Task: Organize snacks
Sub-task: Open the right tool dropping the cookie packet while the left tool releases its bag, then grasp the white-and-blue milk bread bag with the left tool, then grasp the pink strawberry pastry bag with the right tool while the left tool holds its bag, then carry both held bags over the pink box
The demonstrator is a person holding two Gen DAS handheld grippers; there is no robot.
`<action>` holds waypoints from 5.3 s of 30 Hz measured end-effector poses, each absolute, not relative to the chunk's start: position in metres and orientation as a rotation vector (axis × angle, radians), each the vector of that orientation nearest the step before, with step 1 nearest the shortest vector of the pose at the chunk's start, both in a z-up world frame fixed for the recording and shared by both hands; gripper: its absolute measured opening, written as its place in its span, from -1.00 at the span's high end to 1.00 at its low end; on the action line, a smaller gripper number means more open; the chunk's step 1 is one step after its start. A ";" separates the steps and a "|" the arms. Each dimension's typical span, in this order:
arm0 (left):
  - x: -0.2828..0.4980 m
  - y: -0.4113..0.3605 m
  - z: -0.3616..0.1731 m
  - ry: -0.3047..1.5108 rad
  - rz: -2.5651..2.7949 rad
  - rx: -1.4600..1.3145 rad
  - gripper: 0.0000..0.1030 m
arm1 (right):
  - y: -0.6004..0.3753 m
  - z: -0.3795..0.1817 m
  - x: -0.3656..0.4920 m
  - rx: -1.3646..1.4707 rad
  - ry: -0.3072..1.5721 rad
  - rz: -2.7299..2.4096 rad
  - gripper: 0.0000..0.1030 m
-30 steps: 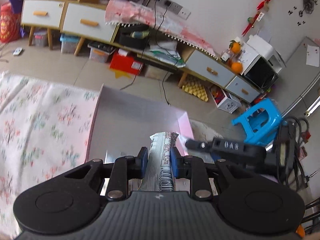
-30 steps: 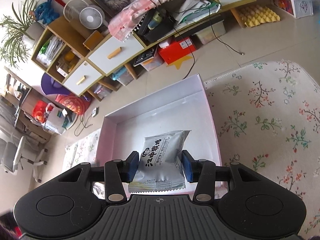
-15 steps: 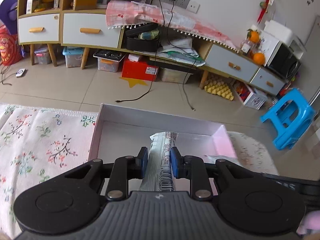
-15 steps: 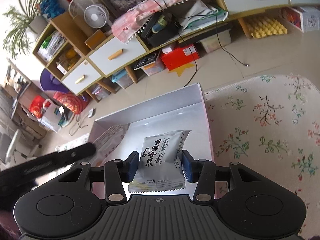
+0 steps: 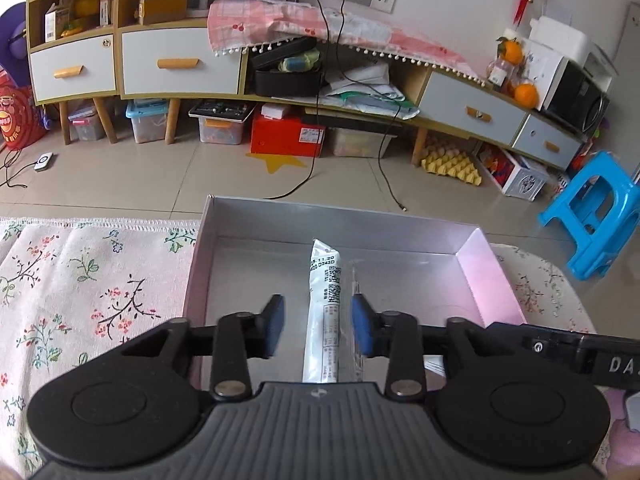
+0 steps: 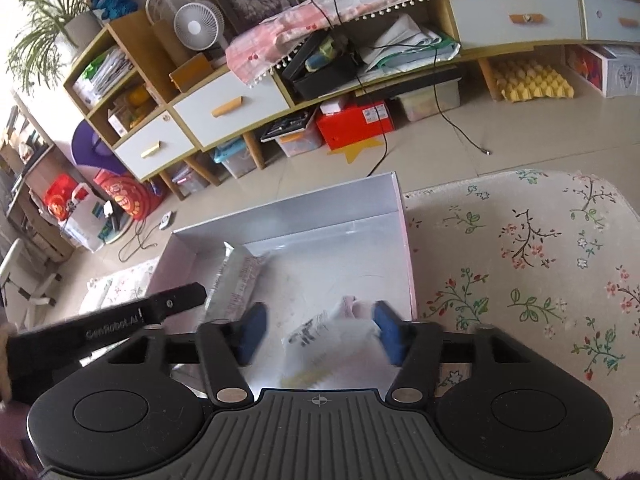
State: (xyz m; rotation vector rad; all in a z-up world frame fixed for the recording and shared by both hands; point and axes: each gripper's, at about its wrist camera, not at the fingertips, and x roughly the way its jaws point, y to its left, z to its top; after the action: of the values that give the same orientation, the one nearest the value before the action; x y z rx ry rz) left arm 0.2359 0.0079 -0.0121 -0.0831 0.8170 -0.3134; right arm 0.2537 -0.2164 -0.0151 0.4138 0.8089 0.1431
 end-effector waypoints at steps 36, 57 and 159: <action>0.121 0.046 0.026 0.837 -0.284 -0.111 -0.98 | -0.185 0.048 0.137 0.276 0.856 0.100 -0.76; 0.098 0.061 -0.011 0.789 -0.267 -0.133 -0.99 | -0.196 0.006 0.099 0.138 0.876 0.081 -0.86; 0.122 0.045 -0.046 0.984 -0.261 -0.139 0.33 | -0.233 -0.011 0.137 0.351 1.048 0.190 0.37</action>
State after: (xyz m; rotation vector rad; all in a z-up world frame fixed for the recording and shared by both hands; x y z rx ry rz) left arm 0.1221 0.0451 -0.0464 -0.1391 0.9843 -0.2615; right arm 0.1365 -0.2325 -0.0112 0.3509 1.0480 0.1896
